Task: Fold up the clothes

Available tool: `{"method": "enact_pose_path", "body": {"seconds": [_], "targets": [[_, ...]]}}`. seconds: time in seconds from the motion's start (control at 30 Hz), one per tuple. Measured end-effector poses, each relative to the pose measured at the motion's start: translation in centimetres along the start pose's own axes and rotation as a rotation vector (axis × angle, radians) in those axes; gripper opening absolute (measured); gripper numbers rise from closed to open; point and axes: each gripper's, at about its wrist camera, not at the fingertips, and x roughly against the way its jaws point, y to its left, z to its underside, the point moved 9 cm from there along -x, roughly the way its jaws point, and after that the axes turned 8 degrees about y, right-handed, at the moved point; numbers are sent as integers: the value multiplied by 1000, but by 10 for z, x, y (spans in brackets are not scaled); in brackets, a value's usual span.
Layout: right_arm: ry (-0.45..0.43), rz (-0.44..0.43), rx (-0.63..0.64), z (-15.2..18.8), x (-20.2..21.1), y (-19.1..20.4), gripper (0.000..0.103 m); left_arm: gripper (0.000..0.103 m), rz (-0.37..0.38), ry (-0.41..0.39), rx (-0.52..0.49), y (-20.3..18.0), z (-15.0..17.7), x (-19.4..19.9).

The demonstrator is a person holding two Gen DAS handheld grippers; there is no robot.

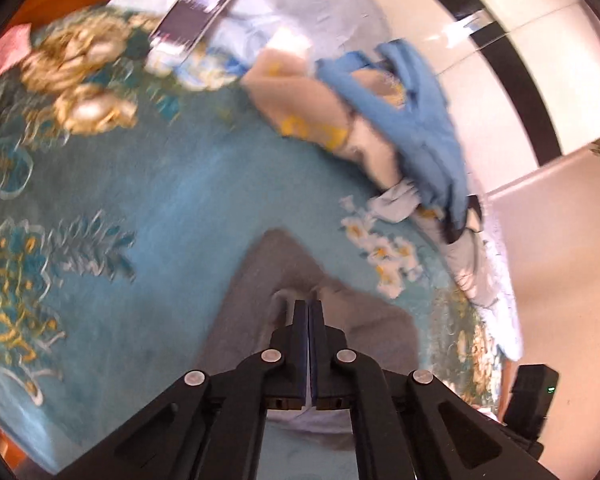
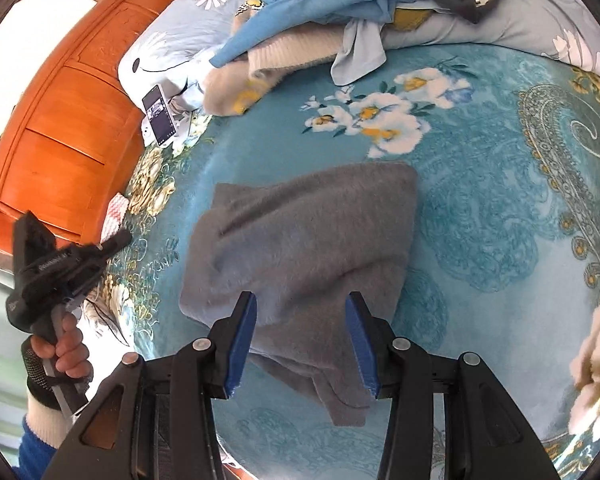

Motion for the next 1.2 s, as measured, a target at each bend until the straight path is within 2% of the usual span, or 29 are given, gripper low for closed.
{"method": "enact_pose_path", "body": {"seconds": [0.13,0.17,0.23,0.27,0.4,0.5,0.77,0.93,0.97,1.0,1.1,1.2], "targets": [[19,1,-11,2,-7,-3,47,2,7,90,15,5,22,-31],[24,3,-13,2,-8,-4,47,6,-4,107,13,6,26,-37],[26,5,-11,3,-8,-4,47,33,-30,158,11,10,35,-52],[24,3,-9,3,-7,-4,47,53,-37,185,20,12,40,-59],[7,-16,4,0,-5,-2,49,60,-38,238,73,24,57,-75],[16,-42,19,-2,-12,1,49,64,6,244,97,27,66,-76],[80,-11,-47,-2,-43,-18,49,64,77,269,93,13,74,-82],[87,-10,-42,-2,-43,-19,49,61,126,240,114,7,73,-84],[84,-13,-45,-2,-42,-19,49,55,131,231,111,4,73,-84],[82,-16,-48,-2,-41,-20,49,45,132,223,107,2,73,-84],[75,-21,-56,-1,-36,-20,49,26,78,196,57,-6,71,-84],[67,-22,-54,-1,-30,-20,49,18,20,173,0,-15,69,-83]]}}
